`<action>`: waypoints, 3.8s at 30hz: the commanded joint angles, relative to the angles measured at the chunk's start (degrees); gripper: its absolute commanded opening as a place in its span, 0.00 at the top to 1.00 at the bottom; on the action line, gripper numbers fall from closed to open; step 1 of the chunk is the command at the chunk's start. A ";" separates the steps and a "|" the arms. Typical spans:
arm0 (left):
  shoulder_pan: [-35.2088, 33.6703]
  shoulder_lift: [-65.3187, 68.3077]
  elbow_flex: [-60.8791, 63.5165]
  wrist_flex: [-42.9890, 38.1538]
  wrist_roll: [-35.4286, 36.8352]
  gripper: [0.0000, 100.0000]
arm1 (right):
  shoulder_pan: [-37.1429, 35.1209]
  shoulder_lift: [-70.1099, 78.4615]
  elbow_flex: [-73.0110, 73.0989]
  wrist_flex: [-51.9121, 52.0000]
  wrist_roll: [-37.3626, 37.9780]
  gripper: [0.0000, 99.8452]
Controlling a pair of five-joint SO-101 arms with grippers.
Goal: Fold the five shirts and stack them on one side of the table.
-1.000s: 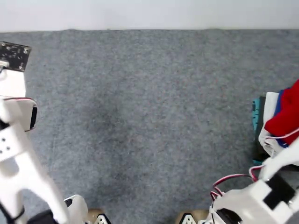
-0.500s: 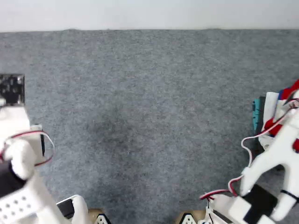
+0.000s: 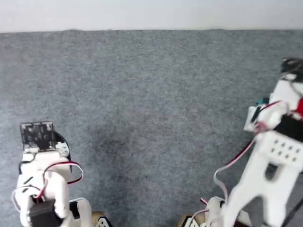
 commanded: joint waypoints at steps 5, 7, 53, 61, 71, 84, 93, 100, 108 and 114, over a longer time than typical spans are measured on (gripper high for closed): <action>0.44 -9.67 11.74 -3.69 0.26 0.99 | -7.69 -19.30 27.60 -13.93 -0.70 0.99; 0.62 -9.41 14.02 -5.36 0.26 0.99 | -9.10 -23.16 33.67 -16.40 -0.70 0.99; 10.64 -9.23 29.14 1.32 0.35 0.99 | -26.42 -66.86 71.74 -1.89 -9.67 0.99; 10.64 -9.23 29.14 1.32 0.35 0.99 | -26.42 -66.86 71.74 -1.89 -9.67 0.99; 10.64 -9.23 29.14 1.32 0.35 0.99 | -26.42 -66.86 71.74 -1.89 -9.67 0.99; 10.64 -9.23 29.14 1.32 0.26 0.98 | -26.42 -66.86 71.74 -1.89 -9.67 0.99; 10.64 -9.23 29.14 1.32 0.26 0.98 | -26.42 -66.86 71.74 -1.89 -9.67 0.99; 10.64 -9.23 29.14 1.32 0.26 0.98 | -26.42 -66.86 71.74 -1.89 -9.67 0.99; 10.64 -9.23 29.14 1.32 0.26 0.98 | -26.42 -66.86 71.74 -1.89 -9.67 0.99; 10.64 -9.23 29.14 1.32 0.26 0.98 | -26.42 -66.86 71.74 -1.89 -9.67 0.99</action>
